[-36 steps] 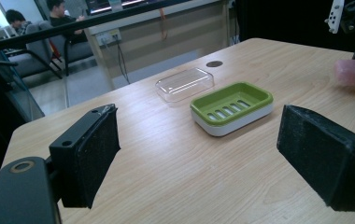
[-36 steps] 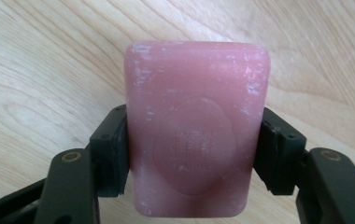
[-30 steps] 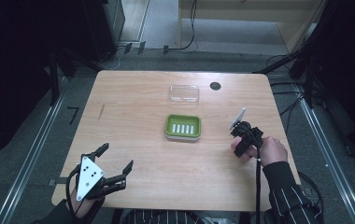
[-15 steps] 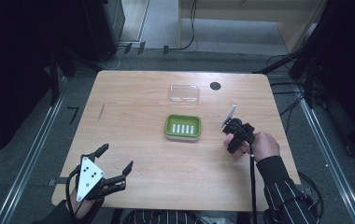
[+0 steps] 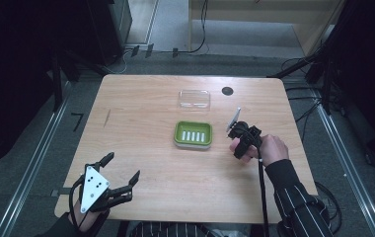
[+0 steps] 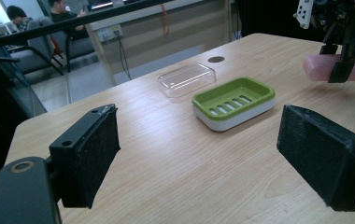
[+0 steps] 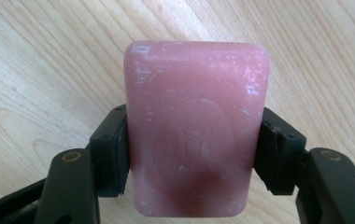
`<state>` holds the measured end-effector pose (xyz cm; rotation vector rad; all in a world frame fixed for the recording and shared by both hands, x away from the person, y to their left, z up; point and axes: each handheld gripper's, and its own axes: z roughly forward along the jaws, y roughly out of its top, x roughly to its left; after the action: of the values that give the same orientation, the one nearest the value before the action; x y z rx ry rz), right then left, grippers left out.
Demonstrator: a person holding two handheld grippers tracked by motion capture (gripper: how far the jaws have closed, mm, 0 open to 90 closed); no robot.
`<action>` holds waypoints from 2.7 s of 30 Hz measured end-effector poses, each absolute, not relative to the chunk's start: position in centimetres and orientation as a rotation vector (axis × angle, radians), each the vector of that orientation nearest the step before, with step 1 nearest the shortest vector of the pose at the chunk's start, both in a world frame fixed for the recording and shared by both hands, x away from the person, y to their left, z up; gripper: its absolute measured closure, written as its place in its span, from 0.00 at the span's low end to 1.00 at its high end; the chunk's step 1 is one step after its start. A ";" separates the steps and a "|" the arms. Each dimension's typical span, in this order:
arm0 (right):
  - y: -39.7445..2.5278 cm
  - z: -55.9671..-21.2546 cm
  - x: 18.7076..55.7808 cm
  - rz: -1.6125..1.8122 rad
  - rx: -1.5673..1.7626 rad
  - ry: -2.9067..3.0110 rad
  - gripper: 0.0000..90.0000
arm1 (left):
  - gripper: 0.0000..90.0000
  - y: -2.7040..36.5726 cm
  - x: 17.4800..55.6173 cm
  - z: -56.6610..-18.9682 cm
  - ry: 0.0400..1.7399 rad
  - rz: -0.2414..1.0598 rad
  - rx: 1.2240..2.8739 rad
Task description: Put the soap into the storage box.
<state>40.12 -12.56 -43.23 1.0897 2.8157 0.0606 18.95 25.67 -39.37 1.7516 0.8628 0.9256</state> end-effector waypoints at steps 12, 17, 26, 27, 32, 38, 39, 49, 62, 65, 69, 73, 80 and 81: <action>-11.4 -42.8 40.6 0.068 1.035 2.831 0.43 | 0.15 25.7 18.9 -39.4 0.860 0.930 1.754; -11.1 -42.7 40.8 0.070 1.032 2.827 0.43 | 0.15 25.7 18.8 -39.3 0.864 0.929 1.751; -10.5 -42.2 41.3 0.098 0.997 2.825 0.43 | 0.15 25.7 18.8 -39.4 0.861 0.932 1.756; -10.4 -42.1 41.3 0.101 0.993 2.826 0.43 | 0.15 25.6 18.9 -39.4 0.861 0.931 1.753; -10.0 -42.0 41.6 0.131 0.989 2.824 0.43 | 0.15 25.6 18.9 -39.4 0.860 0.931 1.755; -9.4 -41.6 41.9 0.156 0.976 2.818 0.43 | 0.15 25.6 18.9 -39.4 0.861 0.931 1.754; -9.4 -41.5 42.0 0.163 0.969 2.816 0.43 | 0.15 25.6 18.9 -39.4 0.861 0.930 1.755; -8.4 -40.9 42.4 0.202 0.946 2.812 0.43 | 0.15 25.6 18.9 -39.4 0.859 0.931 1.757; -7.6 -40.1 42.9 0.258 0.921 2.799 0.43 | 0.15 25.6 18.9 -39.4 0.859 0.931 1.755; -7.4 -40.0 43.0 0.272 0.920 2.790 0.43 | 0.15 25.6 18.9 -39.4 0.859 0.932 1.756; -7.2 -39.9 43.1 0.281 0.919 2.787 0.43 | 0.15 25.6 18.9 -39.4 0.860 0.930 1.756; -6.9 -39.8 43.3 0.302 0.903 2.784 0.43 | 0.15 25.7 18.9 -39.4 0.861 0.931 1.755; -6.1 -39.7 43.6 0.320 0.890 2.785 0.43 | 0.15 25.7 18.9 -39.4 0.861 0.931 1.755; -6.1 -39.6 43.7 0.323 0.877 2.788 0.43 | 0.15 25.7 18.9 -39.4 0.861 0.931 1.754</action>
<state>43.66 -6.07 -39.65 0.8770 2.7878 0.3232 18.87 25.66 -39.38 1.7544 0.8607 0.9312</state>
